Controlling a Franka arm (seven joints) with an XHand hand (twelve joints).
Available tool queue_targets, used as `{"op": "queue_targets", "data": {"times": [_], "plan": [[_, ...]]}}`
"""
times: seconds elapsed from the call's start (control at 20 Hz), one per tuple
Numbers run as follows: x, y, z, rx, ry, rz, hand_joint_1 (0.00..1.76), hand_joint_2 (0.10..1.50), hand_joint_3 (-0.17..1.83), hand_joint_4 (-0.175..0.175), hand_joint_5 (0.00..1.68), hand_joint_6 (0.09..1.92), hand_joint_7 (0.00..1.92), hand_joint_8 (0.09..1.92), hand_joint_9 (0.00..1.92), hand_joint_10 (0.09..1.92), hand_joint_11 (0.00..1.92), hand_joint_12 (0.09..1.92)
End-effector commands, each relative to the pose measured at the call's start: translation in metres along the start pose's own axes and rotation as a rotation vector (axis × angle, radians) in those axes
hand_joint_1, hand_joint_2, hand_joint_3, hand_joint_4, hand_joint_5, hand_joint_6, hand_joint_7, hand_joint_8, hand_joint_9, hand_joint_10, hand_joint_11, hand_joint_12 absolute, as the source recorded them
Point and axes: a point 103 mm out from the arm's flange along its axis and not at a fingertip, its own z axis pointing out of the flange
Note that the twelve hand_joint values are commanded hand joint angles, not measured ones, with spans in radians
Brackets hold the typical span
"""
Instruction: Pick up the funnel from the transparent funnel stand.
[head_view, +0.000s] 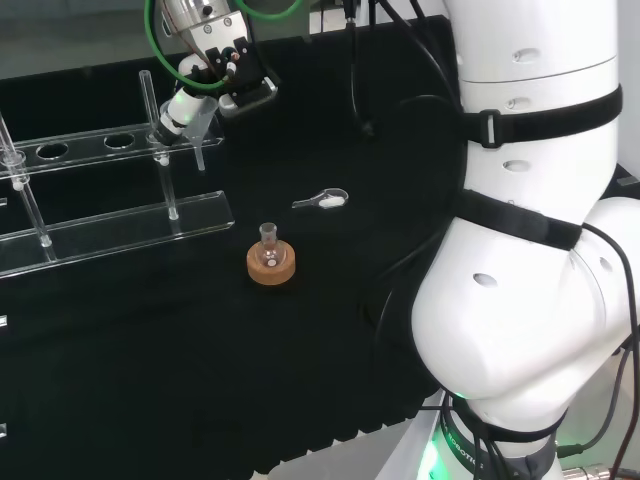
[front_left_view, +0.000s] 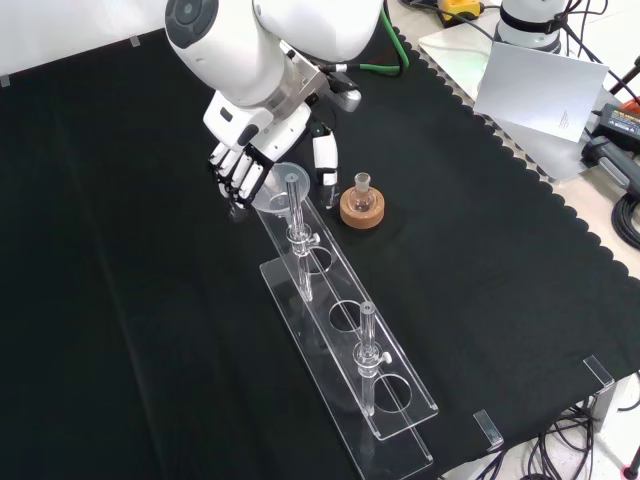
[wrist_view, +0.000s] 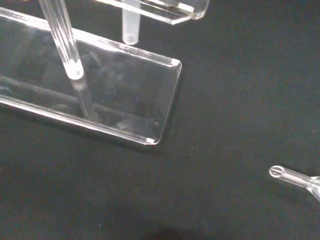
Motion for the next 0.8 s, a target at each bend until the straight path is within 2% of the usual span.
{"op": "queue_targets", "data": {"times": [0.05,0.3,0.8], "plan": [[-0.0041,-0.0005,0.0004,-0.005,0.002,0.007,0.43,0.77,0.02,0.037,0.33,0.09,0.42,0.57,0.2,0.78,0.0,1.41],[-0.0006,-0.0041,-0.0039,-0.028,0.026,0.017,0.47,0.78,0.02,0.032,0.35,0.09,0.48,0.58,0.24,0.76,0.0,1.42],[-0.0007,-0.0035,-0.0027,-0.022,0.041,0.025,0.49,0.79,0.03,0.024,0.43,0.09,0.55,0.59,0.28,0.74,0.0,1.43]]}}
